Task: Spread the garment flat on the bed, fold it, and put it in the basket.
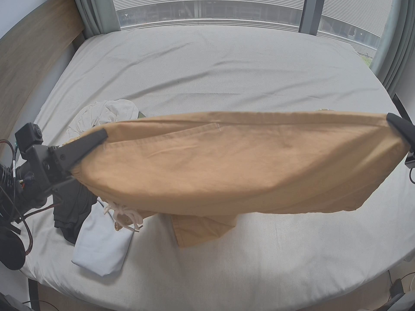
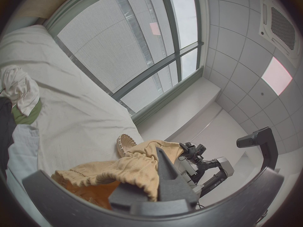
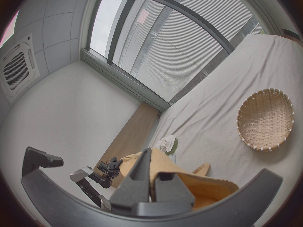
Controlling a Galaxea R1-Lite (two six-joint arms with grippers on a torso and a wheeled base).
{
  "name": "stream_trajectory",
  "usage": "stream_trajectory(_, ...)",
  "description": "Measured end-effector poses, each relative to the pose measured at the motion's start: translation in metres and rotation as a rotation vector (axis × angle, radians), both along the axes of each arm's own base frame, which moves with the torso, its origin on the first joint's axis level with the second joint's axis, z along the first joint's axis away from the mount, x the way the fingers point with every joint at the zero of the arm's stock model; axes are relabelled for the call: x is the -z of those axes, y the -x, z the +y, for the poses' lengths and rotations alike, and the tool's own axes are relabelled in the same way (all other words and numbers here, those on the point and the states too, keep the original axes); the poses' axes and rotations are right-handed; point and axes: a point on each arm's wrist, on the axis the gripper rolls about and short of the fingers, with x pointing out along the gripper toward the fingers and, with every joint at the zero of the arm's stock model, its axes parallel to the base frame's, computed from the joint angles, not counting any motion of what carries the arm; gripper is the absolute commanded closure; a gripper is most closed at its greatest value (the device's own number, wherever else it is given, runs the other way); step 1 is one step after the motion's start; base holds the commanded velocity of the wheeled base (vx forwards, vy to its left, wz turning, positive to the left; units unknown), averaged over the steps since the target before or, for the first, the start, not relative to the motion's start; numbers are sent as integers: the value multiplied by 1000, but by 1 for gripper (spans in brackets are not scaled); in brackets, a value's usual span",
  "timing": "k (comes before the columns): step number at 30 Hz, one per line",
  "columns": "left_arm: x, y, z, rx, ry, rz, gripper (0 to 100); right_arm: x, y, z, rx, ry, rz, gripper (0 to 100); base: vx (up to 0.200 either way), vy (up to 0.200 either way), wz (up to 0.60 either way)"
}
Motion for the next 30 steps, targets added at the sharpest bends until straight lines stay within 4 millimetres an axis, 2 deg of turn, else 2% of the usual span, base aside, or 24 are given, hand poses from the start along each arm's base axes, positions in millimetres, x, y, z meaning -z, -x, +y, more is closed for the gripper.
stream_trajectory(8, 15, 4, 1, -13, -35, 21, 100, 18, -5, 0, 2, 17, 58, 100, 0, 0, 0)
stream_trajectory(13, 18, 5, 0, -13, -44, 16, 100, 18, -6, 1, -3, 11, 65, 100, 0, 0, 0)
stream_trajectory(17, 10, 4, -1, -12, -38, -16, 100, 8, -2, 1, -11, -9, 45, 100, 0, 0, 0)
stream_trajectory(24, -2, 1, -1, -29, -20, -68, 100, -28, 13, 1, -32, -64, -38, 100, 0, 0, 0)
stream_trajectory(30, -6, -1, -2, -40, -13, -77, 100, -54, 21, 1, -38, -68, -83, 100, 0, 0, 0)
